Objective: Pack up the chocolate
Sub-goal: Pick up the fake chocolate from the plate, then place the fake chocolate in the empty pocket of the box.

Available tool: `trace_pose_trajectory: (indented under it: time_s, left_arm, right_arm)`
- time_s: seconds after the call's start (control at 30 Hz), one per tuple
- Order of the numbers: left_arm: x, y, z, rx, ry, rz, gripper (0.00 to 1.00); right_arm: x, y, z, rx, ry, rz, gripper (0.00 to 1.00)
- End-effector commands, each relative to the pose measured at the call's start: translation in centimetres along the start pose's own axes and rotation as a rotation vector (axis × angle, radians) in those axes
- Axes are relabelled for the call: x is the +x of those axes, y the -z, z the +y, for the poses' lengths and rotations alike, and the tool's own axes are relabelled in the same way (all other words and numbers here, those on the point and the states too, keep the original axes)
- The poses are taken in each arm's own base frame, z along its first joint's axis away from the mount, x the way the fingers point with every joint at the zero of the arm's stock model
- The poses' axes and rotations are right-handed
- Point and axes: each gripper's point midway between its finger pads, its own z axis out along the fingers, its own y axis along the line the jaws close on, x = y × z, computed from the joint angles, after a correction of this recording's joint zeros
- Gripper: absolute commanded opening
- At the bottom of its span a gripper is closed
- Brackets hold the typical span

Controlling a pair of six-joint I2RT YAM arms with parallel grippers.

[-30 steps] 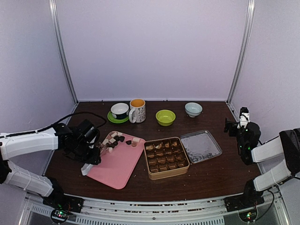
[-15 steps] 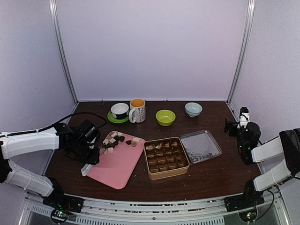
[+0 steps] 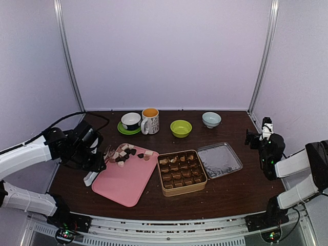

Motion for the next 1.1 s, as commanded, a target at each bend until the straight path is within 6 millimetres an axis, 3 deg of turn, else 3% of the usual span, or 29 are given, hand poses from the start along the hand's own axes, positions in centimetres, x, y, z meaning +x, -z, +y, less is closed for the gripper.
trace_pose_trajectory:
  time_s: [0.0,0.13,0.43,0.6,0.83,1.07]
  left_arm:
    - [-1.9,2.1,-1.5,0.084,-0.004,-0.066,0.23]
    - [-2.2,2.4,-3.4,0.184,-0.026,-0.069,0.23]
    - [-3.9,4.0,-10.0,0.538,-0.116,-0.144,0.23]
    - [-3.6,4.1,-12.9,0.696,-0.18,-0.152,0.24]
    - [-2.4,2.8,-16.3,0.744,-0.29,-0.106,0.24]
    - [-0.6,-0.3,-17.7,0.652,-0.37,-0.019,0.24]
  right_arm:
    - [-0.9,-0.2,-0.1,0.003,-0.008,-0.031,1.0]
    - [-0.8,-0.2,-0.1,0.004,-0.007,-0.028,1.0]
    - [-0.9,-0.2,-0.1,0.004,-0.007,-0.029,1.0]
    - [-0.8,-0.2,-0.1,0.003,-0.007,-0.028,1.0]
    - [-0.8,-0.2,-0.1,0.003,-0.007,-0.029,1.0]
    - [-0.9,-0.2,-0.1,0.004,-0.007,-0.03,1.0]
